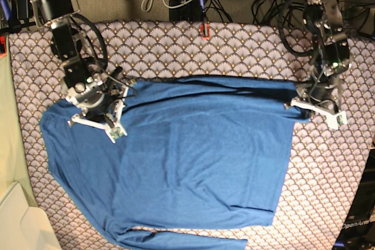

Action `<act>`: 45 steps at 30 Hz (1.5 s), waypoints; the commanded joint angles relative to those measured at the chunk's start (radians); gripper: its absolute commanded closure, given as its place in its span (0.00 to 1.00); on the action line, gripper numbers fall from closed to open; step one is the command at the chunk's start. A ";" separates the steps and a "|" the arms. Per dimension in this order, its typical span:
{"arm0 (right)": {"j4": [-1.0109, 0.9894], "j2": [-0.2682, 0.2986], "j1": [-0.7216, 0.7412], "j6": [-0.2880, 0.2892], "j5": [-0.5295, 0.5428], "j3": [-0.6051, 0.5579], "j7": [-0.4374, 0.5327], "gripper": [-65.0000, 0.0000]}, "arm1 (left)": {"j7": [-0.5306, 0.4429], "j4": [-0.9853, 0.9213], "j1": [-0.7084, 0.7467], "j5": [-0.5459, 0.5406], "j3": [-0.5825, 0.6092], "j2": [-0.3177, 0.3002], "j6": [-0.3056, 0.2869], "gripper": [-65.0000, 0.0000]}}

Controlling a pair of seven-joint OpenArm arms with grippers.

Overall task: Fold the T-shirt properly
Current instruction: 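Reposition the left gripper along the shirt edge and regrasp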

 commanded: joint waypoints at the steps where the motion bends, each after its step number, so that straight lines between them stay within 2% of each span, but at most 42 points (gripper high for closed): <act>1: 0.019 0.007 0.021 0.001 -0.003 0.007 0.016 0.71 | -0.016 0.005 -0.020 -0.005 -0.003 -0.011 -0.002 0.99; 7: 0.019 0.007 0.021 0.001 -0.003 0.007 0.013 0.71 | -0.016 -0.004 -0.034 0.003 -0.001 0.017 -0.005 0.99; 18: 0.019 0.007 0.016 0.001 -0.003 0.007 0.013 0.71 | -0.014 -0.004 -0.040 -0.005 0.068 0.015 0.000 0.97; 19: 0.019 0.007 0.016 0.001 -0.003 0.007 0.013 0.71 | -0.014 -0.001 -0.040 -0.005 0.068 0.015 0.000 0.93; 21: 0.019 0.007 0.015 0.001 -0.003 0.007 0.013 0.71 | -0.014 0.008 -0.035 -0.005 0.068 0.015 0.000 0.80; 26: 0.019 0.007 0.013 0.001 -0.003 0.007 0.013 0.71 | -0.014 0.010 -0.032 -0.005 0.065 0.007 -0.006 0.37; 29: 0.019 0.007 0.013 0.001 -0.003 0.007 0.013 0.71 | -0.014 0.010 -0.017 -0.005 0.063 0.006 -0.008 0.22; 31: 0.019 0.007 0.013 0.001 -0.003 0.007 0.013 0.71 | -0.014 0.010 -0.003 -0.005 0.062 0.006 -0.008 0.18; 45: 0.019 0.004 0.015 0.001 -0.003 0.007 0.013 0.71 | -0.022 -0.004 0.063 0.003 0.062 0.010 -0.008 0.18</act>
